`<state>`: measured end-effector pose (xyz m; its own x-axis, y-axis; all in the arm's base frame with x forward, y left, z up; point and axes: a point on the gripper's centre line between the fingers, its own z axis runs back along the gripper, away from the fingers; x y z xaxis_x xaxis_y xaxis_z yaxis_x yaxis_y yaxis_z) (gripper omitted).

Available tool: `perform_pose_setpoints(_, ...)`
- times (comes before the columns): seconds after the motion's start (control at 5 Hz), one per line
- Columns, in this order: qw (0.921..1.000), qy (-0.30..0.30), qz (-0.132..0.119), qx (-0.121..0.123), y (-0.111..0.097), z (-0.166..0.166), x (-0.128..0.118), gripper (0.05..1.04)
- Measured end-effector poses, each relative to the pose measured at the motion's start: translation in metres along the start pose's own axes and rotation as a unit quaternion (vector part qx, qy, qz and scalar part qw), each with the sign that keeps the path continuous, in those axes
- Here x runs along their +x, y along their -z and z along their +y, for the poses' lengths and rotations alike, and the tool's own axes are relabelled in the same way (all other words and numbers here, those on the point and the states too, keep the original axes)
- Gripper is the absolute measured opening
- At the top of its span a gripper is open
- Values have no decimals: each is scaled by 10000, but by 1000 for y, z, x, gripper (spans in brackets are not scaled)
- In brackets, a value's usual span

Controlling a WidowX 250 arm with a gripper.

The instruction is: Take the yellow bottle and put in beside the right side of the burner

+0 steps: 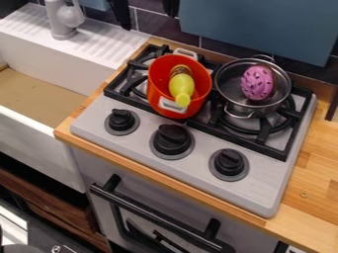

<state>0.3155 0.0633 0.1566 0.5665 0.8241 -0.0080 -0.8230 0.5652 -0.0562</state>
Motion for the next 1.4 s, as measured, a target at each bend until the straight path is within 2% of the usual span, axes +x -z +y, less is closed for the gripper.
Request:
perform_pose_setpoints(0.2, 9998, 26, 145, 114, 11, 1, -1, 1000)
perform_pose_setpoints(0.6, 9984, 493, 285, 66, 18, 5, -14, 999)
perform_pose_setpoints(0.8, 9970, 682, 360, 28, 18, 10, -29, 1000)
perform_pose_setpoints(1.0, 9956, 859, 373, 31, 28, 14, -55, 1000)
perform_pose_setpoints(1.2, 9962, 822, 253, -118, 34, 7, -64, 999)
perform_pose_setpoints(1.4, 9938, 1044, 230, -291, 39, 0, -66, 999)
